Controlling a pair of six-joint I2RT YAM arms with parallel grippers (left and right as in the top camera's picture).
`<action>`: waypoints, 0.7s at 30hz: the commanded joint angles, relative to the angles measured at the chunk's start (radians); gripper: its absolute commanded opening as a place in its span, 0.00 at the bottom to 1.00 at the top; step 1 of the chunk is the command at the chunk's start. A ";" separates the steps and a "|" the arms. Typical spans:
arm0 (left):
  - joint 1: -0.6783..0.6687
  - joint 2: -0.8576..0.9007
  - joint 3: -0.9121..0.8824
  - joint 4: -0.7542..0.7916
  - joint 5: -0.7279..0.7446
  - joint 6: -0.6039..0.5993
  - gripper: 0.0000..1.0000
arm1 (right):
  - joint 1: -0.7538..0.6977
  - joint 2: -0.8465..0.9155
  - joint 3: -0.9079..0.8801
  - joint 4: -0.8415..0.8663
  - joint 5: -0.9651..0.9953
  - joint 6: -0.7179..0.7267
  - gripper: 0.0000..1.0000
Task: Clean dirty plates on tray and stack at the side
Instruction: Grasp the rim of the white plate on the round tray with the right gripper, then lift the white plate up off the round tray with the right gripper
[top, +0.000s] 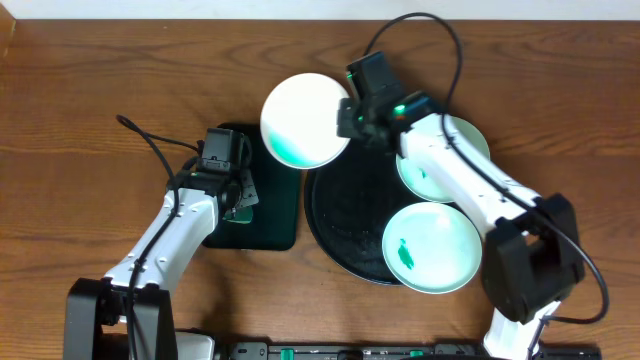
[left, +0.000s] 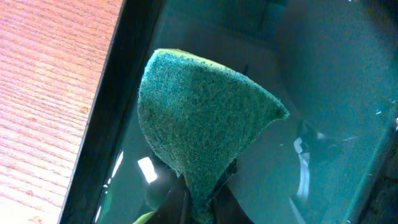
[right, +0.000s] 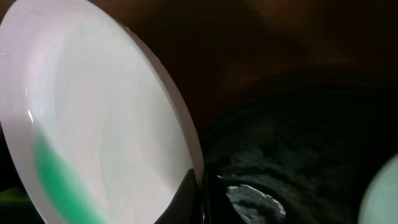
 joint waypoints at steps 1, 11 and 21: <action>0.000 -0.008 -0.017 -0.002 -0.016 0.009 0.07 | 0.033 0.003 0.029 0.050 0.063 -0.004 0.01; 0.000 -0.008 -0.017 -0.002 -0.016 0.010 0.07 | 0.133 0.002 0.034 0.195 0.265 -0.186 0.01; 0.000 -0.008 -0.017 -0.002 -0.016 0.010 0.08 | 0.228 0.002 0.034 0.303 0.495 -0.479 0.01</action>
